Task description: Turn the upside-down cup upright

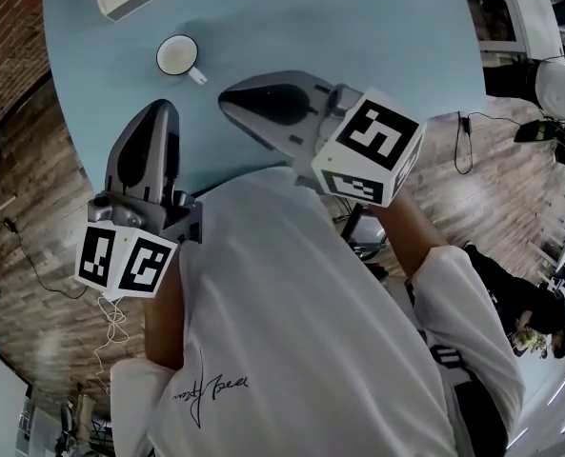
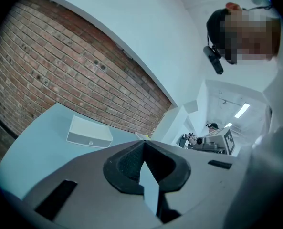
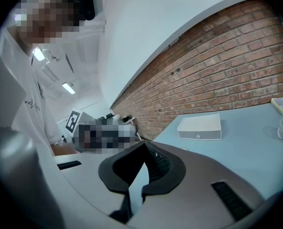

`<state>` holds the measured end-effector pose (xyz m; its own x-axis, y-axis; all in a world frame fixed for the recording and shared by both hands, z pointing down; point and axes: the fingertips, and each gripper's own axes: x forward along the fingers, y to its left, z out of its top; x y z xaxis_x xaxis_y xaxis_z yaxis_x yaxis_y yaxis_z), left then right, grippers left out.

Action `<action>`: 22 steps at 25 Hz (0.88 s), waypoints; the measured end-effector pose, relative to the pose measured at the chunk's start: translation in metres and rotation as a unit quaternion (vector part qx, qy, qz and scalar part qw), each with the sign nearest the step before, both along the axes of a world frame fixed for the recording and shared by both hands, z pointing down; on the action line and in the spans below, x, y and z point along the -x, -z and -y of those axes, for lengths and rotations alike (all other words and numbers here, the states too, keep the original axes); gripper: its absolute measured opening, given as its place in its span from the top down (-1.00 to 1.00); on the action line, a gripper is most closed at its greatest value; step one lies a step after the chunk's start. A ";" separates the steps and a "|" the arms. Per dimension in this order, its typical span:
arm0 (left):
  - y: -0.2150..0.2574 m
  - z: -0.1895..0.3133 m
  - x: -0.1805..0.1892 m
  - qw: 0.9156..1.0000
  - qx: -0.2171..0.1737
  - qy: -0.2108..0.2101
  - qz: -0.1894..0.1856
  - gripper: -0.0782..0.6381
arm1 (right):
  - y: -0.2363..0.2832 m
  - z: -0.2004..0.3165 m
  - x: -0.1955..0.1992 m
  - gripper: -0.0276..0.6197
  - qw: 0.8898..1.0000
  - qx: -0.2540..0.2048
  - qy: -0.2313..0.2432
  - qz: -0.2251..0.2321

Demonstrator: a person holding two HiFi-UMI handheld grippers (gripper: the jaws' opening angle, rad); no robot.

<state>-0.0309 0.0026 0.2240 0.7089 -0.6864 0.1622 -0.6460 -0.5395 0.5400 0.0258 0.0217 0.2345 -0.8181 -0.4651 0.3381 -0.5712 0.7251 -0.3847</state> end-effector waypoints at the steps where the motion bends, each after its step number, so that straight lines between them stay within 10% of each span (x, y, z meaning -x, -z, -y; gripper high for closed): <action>1: 0.001 -0.002 0.001 1.000 -0.002 -0.001 0.000 0.76 | 0.002 -0.002 0.001 0.85 1.000 -0.003 -0.004 0.001; 22: 0.026 -0.063 0.039 0.998 -0.037 -0.051 -0.006 0.76 | 0.033 -0.066 0.034 0.85 0.991 -0.059 -0.117 0.015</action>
